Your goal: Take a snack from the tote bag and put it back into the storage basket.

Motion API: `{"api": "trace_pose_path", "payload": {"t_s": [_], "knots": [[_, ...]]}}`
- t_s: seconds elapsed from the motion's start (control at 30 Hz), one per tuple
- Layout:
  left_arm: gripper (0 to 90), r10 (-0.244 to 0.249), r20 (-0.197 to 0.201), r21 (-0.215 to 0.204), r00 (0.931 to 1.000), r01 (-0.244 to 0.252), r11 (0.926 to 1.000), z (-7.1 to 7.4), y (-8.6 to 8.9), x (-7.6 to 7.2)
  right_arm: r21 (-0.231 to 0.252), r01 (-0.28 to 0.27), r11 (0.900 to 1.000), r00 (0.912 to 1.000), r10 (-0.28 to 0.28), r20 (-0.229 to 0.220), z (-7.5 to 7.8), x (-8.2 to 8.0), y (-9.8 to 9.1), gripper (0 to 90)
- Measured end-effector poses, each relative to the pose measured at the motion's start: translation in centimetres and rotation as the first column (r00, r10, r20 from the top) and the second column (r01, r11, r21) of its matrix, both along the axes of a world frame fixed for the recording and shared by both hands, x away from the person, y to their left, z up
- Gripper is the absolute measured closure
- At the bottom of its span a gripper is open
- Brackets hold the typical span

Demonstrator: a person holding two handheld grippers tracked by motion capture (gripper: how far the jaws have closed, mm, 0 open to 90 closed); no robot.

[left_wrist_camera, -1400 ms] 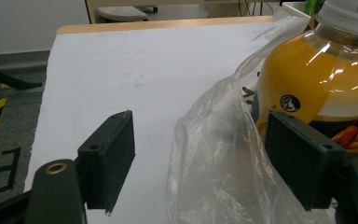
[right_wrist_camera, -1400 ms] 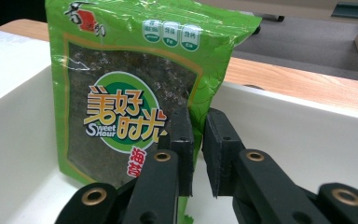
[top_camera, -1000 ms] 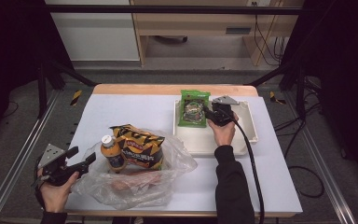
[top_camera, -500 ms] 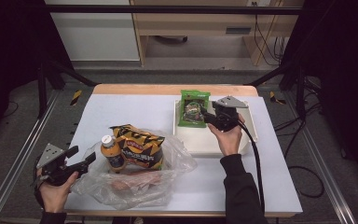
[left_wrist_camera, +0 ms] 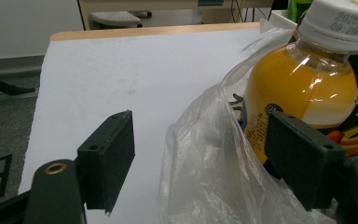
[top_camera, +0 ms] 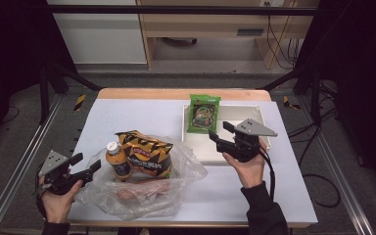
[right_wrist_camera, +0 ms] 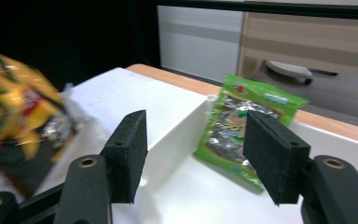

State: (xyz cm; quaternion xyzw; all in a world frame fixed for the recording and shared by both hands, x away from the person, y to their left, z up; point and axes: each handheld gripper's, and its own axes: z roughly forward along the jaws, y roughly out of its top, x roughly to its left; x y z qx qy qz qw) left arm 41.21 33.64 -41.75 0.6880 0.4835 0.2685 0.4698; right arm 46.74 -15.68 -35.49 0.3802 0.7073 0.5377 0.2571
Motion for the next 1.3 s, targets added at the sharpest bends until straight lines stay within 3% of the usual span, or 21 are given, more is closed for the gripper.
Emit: {"api": "trace_pose_path", "payload": {"t_s": [0.17,0.4,0.7,0.8,0.97,1.03,1.3], "knots": [[24.3,-0.001,-0.002,0.005,1.0,0.001,1.0,-0.1,0.0,0.0,0.026,-0.057,0.998,0.9983,0.057,0.012,0.4,-2.4,0.9,37.9],[24.1,0.001,0.0,0.006,1.0,-0.001,1.0,-0.1,0.0,0.0,0.045,-0.136,0.9897,0.9905,0.134,0.028,0.6,-3.9,2.9,36.0],[24.1,-0.002,0.003,0.002,1.0,0.002,1.0,-0.1,0.0,0.0,0.045,-0.241,0.9694,0.9698,0.239,0.048,1.3,-5.3,6.4,35.4],[24.1,-0.001,0.005,0.001,1.0,0.001,1.0,-0.1,-0.1,0.0,0.023,-0.285,0.9582,0.9581,0.284,0.032,1.0,-5.6,8.2,34.4],[24.1,-0.004,0.002,0.006,1.0,0.004,1.0,0.0,-0.2,0.0,0.006,-0.315,0.9492,0.9492,0.314,0.014,0.3,-5.5,10.0,32.9],[24.1,-0.005,0.002,0.007,1.0,0.005,1.0,0.0,-0.2,0.0,-0.001,-0.314,0.9495,0.9494,0.314,0.009,0.1,-5.4,10.3,32.7],[24.1,-0.006,0.0,0.012,1.0,0.006,0.9999,-0.1,-0.3,0.0,0.001,-0.26,0.9656,0.9655,0.26,-0.014,-1.0,-3.9,11.7,30.9]]}}
